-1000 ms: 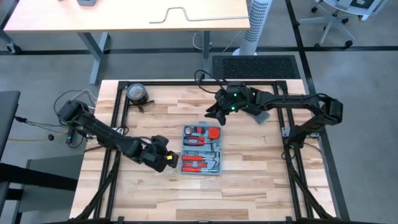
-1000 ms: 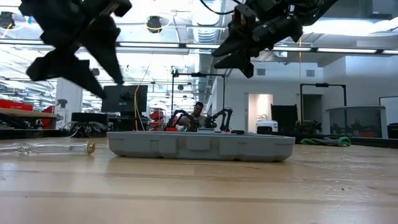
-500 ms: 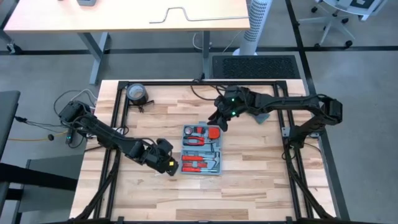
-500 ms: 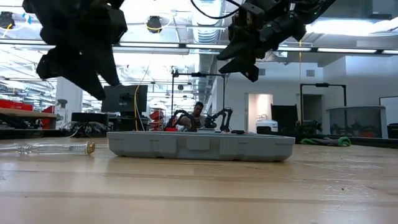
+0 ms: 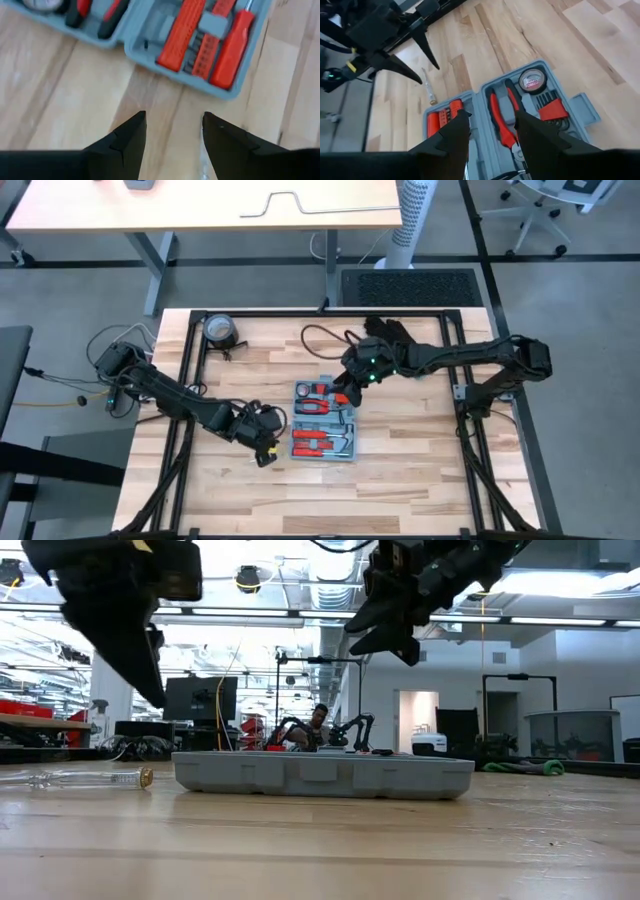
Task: Prefit tool cases
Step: Put the transparent screwdriver into the gray toolbox
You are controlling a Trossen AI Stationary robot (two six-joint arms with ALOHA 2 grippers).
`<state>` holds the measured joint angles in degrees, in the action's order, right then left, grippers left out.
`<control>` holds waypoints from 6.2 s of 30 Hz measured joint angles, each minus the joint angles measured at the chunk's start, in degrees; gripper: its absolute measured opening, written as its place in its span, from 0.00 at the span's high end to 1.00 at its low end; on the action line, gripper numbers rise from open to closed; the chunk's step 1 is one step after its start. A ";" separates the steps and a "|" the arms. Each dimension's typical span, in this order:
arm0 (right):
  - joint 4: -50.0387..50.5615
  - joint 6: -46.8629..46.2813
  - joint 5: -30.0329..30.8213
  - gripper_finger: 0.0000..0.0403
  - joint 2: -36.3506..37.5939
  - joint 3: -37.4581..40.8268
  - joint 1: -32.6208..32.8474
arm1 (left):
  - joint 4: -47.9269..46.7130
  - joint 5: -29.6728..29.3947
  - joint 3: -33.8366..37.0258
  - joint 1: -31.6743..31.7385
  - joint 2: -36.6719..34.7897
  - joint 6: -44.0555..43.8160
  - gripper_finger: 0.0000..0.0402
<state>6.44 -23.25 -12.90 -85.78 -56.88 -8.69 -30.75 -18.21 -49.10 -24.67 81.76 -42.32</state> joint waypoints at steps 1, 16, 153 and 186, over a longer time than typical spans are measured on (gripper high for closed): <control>0.00 -0.28 1.50 0.58 0.00 0.00 0.79 | 0.70 0.35 -0.01 0.79 0.00 1.48 0.55; -6.28 -5.99 10.76 0.58 9.28 10.97 1.81 | -4.36 9.25 0.00 1.50 0.00 6.35 0.55; -5.05 -14.54 25.50 0.58 19.41 22.05 10.95 | 45.62 -12.96 0.78 12.37 13.18 -31.35 0.93; -15.95 -28.36 27.35 0.58 6.88 22.03 21.99 | 43.06 -5.95 0.57 14.24 11.86 -14.76 0.70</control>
<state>-9.51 -51.60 14.46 -78.90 -34.85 13.30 12.31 -24.15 -48.53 -10.43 93.62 -57.09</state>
